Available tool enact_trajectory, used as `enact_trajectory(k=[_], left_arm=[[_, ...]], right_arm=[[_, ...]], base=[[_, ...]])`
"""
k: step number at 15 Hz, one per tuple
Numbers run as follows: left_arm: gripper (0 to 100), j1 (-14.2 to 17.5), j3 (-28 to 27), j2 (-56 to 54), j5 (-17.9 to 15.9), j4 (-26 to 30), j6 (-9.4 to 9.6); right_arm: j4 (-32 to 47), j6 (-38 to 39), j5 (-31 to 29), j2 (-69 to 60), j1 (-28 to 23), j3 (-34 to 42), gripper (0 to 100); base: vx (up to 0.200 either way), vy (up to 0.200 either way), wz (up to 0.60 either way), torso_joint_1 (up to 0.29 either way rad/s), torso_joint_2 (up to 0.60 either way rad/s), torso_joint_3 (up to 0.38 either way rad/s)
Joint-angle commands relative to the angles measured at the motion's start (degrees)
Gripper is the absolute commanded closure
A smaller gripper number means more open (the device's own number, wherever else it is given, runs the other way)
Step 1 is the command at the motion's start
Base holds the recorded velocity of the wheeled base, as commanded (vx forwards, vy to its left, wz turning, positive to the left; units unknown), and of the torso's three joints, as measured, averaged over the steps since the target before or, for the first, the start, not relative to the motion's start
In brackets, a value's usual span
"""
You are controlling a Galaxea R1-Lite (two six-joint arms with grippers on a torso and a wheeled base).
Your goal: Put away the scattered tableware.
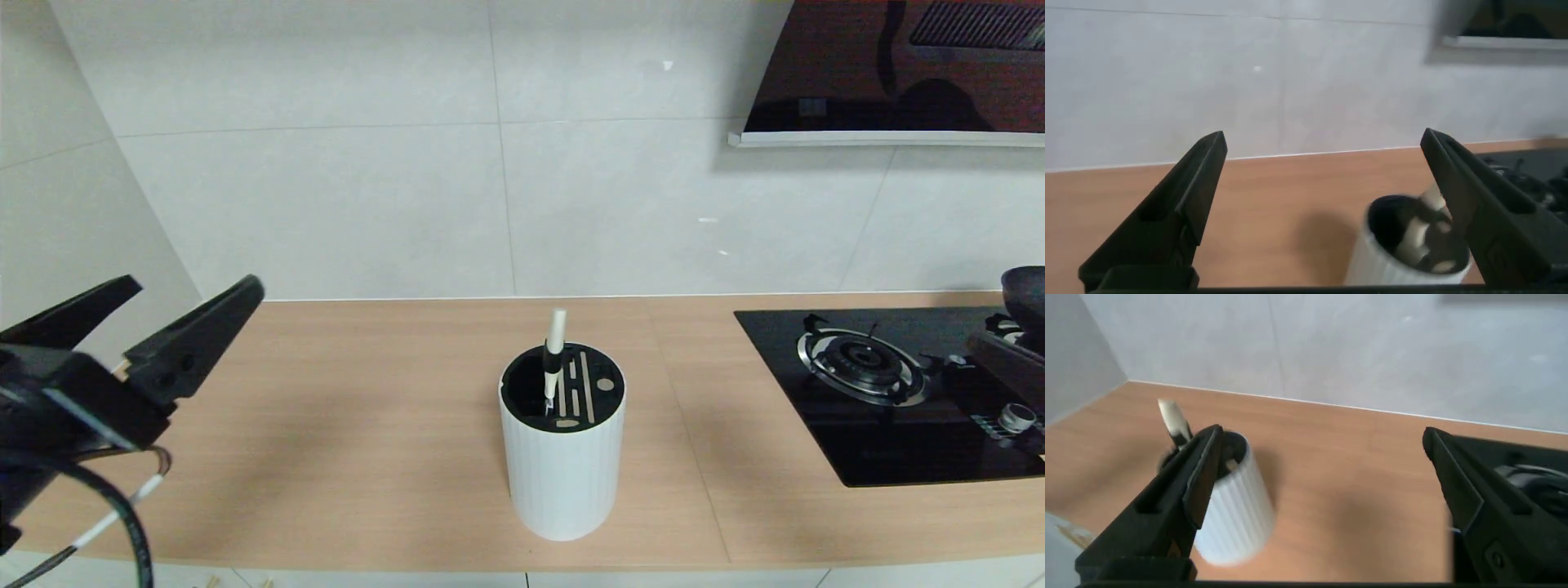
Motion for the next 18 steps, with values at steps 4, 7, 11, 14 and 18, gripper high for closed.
enact_trajectory(k=[4,7,11,14,18], left_arm=[[0,14.45,2.17,-37.27,-5.28,34.16,-0.02],[0,21.04,2.08,-46.68,-8.27,42.95,-0.02],[0,28.95,3.67,-53.27,-6.95,46.56,-1.43],[0,31.24,7.44,-57.22,-6.34,50.25,-1.43],[0,31.24,19.57,-57.22,-12.49,44.62,1.12]], right_arm=[[29.87,-1.64,-0.01,-38.22,-14.19,-0.02,0],[37.34,-1.64,-0.45,-41.92,-18.67,-2.21,0],[38.13,-4.62,1.48,-45.87,-27.19,-0.81,0],[39.19,-4.18,1.22,-47.63,-27.81,0.25,0],[31.01,-4.27,7.37,-47.63,-27.81,12.82,0]], base=[[0.000,0.000,0.00,0.000,0.00,0.000],[0.000,0.000,0.00,0.000,0.00,0.000],[0.000,0.000,0.00,0.000,0.00,0.000],[0.000,0.000,0.00,0.000,0.00,0.000],[0.000,0.000,0.00,0.000,0.00,0.000]])
